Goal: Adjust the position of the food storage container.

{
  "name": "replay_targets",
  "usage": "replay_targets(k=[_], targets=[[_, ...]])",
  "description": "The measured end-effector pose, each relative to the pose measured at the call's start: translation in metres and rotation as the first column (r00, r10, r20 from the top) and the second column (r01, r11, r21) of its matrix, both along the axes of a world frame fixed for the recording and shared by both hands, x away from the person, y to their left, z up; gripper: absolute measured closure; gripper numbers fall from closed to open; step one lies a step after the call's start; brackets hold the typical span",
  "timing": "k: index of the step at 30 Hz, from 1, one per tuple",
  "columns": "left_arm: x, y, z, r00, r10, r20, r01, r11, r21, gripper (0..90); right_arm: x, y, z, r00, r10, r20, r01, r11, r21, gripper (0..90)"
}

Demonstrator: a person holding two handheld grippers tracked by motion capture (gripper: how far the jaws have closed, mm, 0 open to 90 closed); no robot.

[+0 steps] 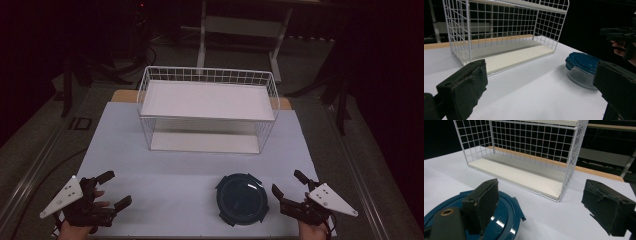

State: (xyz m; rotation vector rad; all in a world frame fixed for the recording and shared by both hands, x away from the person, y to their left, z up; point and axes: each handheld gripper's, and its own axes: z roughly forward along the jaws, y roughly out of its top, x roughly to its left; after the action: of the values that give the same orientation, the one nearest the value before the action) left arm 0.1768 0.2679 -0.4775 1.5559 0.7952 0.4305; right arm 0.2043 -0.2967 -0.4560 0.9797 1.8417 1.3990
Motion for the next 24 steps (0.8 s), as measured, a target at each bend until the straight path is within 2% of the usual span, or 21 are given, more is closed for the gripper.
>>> replay_targets(k=[8,13,15,17,19,21,24], targets=[[-0.001,0.000,0.001,1.0000,0.001,0.006,-0.001,1.0000,-0.001,0.0,-0.004,0.002,0.005,0.9999,0.006,0.013,-0.005,1.000,-0.018,13.6],[-0.001,0.001,0.001,0.9999,0.006,0.010,-0.006,1.0000,-0.005,0.0,-0.004,0.006,0.015,0.9996,0.029,-0.005,-0.029,0.999,-0.018,12.7],[0.000,0.001,0.001,0.9999,0.006,0.010,-0.006,1.0000,-0.008,0.0,-0.003,0.010,0.020,0.9997,0.016,-0.020,-0.017,1.000,-0.019,12.8],[0.000,0.001,0.001,0.9999,0.007,0.008,-0.007,1.0000,-0.007,0.0,-0.004,0.012,0.023,0.9977,0.065,-0.022,-0.065,0.998,-0.015,12.7],[0.001,0.001,0.000,1.0000,0.006,0.007,-0.006,1.0000,-0.005,0.0,-0.004,0.015,0.025,0.9964,0.073,-0.042,-0.075,0.997,-0.030,14.0],[0.001,0.001,0.000,1.0000,0.007,0.005,-0.007,1.0000,-0.005,0.0,-0.005,0.018,0.025,0.9918,0.111,-0.063,-0.113,0.993,-0.029,15.9],[0.001,0.000,0.000,1.0000,0.007,0.004,-0.007,1.0000,-0.006,0.0,-0.008,0.020,0.022,0.9847,0.146,-0.095,-0.152,0.987,-0.055,24.6]])
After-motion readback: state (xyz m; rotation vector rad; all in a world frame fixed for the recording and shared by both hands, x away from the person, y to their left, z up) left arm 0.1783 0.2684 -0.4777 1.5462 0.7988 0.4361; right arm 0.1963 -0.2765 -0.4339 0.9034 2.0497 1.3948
